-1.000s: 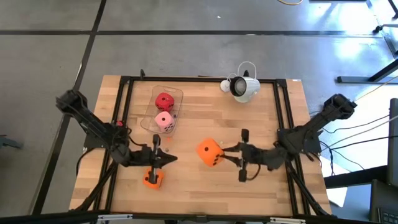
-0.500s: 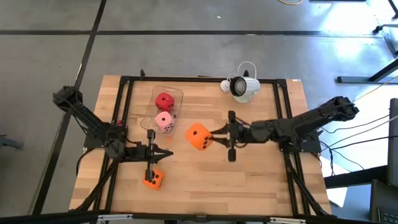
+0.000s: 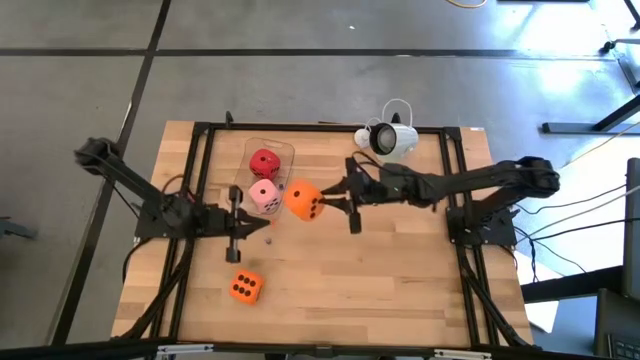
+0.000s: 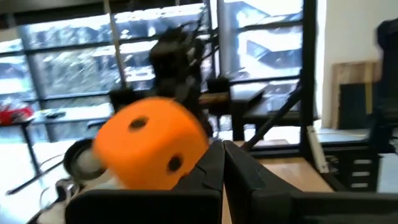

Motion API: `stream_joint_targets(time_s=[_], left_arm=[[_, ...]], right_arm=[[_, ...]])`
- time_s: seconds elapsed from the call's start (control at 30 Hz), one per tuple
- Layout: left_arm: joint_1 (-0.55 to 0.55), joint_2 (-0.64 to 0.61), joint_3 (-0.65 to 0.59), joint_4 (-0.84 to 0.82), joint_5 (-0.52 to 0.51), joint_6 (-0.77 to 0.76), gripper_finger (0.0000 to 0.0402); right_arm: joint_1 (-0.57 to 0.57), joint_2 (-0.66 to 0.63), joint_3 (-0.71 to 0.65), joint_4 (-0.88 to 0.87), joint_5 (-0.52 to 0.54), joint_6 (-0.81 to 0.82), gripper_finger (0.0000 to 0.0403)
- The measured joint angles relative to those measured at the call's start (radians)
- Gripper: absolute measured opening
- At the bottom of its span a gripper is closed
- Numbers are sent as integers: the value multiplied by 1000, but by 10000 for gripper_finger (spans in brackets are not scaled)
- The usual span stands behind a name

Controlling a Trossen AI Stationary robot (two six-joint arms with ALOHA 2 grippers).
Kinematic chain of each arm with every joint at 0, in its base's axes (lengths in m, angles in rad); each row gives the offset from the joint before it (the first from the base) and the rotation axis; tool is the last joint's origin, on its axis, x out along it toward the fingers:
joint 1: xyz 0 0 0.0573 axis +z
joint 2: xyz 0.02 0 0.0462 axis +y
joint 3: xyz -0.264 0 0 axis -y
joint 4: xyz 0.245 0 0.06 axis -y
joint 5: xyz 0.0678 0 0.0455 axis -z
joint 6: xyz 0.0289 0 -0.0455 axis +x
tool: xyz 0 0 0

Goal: Pick & Place Dice
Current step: Put the large orange die into the transparent bin

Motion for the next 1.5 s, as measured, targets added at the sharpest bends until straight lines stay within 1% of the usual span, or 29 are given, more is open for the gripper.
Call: stream_joint_targets(time_s=[0.1, 0.17, 0.3, 0.4, 0.57, 0.7, 0.8, 1.03, 1.4, 1.5], left_arm=[[42, -73, -27, -18, 101, 32, 1], [72, -121, -33, -51, 137, 45, 1], [132, -198, -39, -112, 134, 46, 1], [172, -233, -39, -129, 138, 53, 1], [213, -254, -39, -145, 139, 78, 1], [239, -254, -39, -169, 139, 119, 1], [260, -254, -39, -171, 139, 125, 3], [291, -253, -38, -205, 145, 82, 1], [294, -252, -38, -206, 145, 78, 3], [294, -252, -38, -205, 168, 54, 3]], right_arm=[[-54, 54, 37, 4, -51, 9, 81], [-84, 96, 76, 5, -84, 16, 81], [-133, 196, 175, 4, -144, 6, 81], [-162, 268, 246, 4, -176, -5, 81], [-221, 384, 341, -26, -220, -11, 81], [-258, 446, 387, -33, -251, -11, 81], [-285, 471, 398, -34, -274, -10, 81], [-331, 481, 399, -57, -273, -10, 81], [-339, 481, 399, -59, -270, -10, 81], [-339, 481, 399, -74, -258, -9, 81]])
